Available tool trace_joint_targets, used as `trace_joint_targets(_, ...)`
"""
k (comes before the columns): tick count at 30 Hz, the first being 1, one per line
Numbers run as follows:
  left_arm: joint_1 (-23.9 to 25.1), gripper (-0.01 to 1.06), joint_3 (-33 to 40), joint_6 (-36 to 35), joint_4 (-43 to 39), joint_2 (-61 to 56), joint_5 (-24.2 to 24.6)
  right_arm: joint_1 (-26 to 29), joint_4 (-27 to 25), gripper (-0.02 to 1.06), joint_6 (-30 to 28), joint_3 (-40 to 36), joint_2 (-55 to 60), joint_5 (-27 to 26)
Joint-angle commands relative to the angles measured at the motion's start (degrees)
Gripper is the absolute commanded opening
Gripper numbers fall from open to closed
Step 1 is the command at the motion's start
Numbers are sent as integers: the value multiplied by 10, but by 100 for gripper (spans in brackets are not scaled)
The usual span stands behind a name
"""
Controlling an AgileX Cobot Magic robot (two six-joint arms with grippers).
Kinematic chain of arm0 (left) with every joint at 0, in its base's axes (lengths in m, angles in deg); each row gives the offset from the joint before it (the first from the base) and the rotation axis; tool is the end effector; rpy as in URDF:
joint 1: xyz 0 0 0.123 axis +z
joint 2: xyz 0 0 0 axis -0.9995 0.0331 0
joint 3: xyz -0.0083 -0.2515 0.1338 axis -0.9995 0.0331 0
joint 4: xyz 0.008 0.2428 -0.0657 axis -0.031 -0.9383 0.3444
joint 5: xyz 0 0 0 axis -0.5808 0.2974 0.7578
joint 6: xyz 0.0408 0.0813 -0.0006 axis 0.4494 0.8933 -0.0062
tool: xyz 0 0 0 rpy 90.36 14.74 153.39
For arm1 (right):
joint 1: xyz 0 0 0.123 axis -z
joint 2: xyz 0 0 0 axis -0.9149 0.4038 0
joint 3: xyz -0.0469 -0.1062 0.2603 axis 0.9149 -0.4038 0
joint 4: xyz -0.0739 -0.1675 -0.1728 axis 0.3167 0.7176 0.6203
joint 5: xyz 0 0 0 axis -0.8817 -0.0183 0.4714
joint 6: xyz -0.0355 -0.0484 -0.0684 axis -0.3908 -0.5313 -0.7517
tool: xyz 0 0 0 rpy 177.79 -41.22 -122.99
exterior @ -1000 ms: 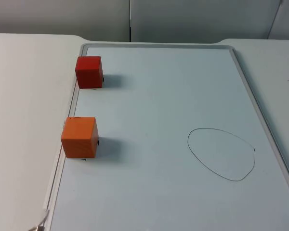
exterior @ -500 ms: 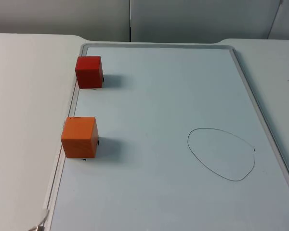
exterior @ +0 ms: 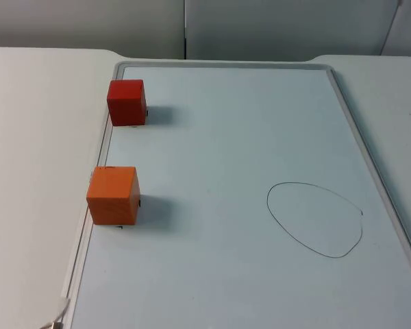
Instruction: Pick up one cube with the left hand and another cube with the right hand. First place the cube in the right hand at the target position, then stack the cube in the left hand on top.
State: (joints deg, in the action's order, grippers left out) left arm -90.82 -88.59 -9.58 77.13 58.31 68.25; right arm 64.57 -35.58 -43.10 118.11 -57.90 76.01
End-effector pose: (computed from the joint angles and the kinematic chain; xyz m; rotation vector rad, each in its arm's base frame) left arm 0.3036 -0.0360 0.4365 0.1566 1.9913 -0.2992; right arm -0.0071 -0.0022 0.2800 -0.0274 2.0573 -0.0110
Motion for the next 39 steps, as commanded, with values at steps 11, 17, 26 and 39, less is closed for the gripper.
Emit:
trace_joint_targets(11,-114,104,-144,-170,-144,316,81,4,-2,104,0,-5,-3,-5)
trace_joint_targets(17,-147,104,-196,-185,-143,416,108,4,-2,104,0,-5,-3,-5)
trace_joint_targets(26,-154,104,-249,-240,-164,511,118,4,-2,104,0,-5,-3,-5)
trace_joint_targets(39,-154,104,-264,-277,-191,567,91,4,-2,104,0,-5,-3,-5)
